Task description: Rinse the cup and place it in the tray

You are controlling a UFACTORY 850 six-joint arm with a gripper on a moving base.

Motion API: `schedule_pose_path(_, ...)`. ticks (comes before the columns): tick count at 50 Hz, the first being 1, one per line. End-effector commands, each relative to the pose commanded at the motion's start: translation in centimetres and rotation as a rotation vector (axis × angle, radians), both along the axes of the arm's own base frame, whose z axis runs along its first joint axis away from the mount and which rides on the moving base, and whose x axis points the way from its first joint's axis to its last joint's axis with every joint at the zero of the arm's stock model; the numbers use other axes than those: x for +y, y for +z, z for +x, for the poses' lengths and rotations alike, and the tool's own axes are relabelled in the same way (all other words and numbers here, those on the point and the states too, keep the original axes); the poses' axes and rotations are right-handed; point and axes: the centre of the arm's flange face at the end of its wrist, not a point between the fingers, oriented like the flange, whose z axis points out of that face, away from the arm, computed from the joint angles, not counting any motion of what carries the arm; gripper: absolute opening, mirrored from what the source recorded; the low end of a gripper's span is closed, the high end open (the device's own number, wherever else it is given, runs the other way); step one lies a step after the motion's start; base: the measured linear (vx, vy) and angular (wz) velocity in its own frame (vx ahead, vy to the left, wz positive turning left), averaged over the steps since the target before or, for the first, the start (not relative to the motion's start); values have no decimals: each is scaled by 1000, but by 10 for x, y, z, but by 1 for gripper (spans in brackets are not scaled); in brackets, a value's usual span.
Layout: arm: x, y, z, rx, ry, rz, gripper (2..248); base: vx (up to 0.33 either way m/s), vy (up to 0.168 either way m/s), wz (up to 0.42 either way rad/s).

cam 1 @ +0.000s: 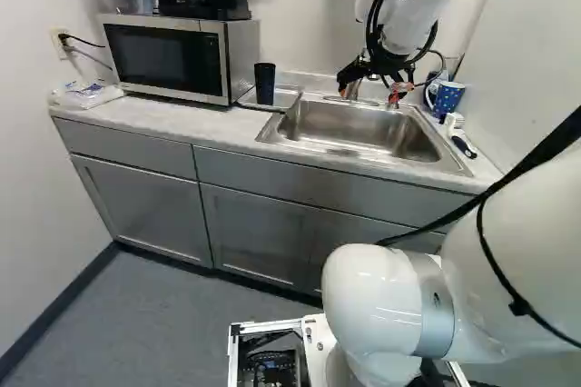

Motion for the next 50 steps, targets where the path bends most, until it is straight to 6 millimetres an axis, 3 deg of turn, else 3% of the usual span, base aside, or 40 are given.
schedule_pose_path(50, 0, 0, 0, 0, 0, 0, 247, -32, 17, 1)
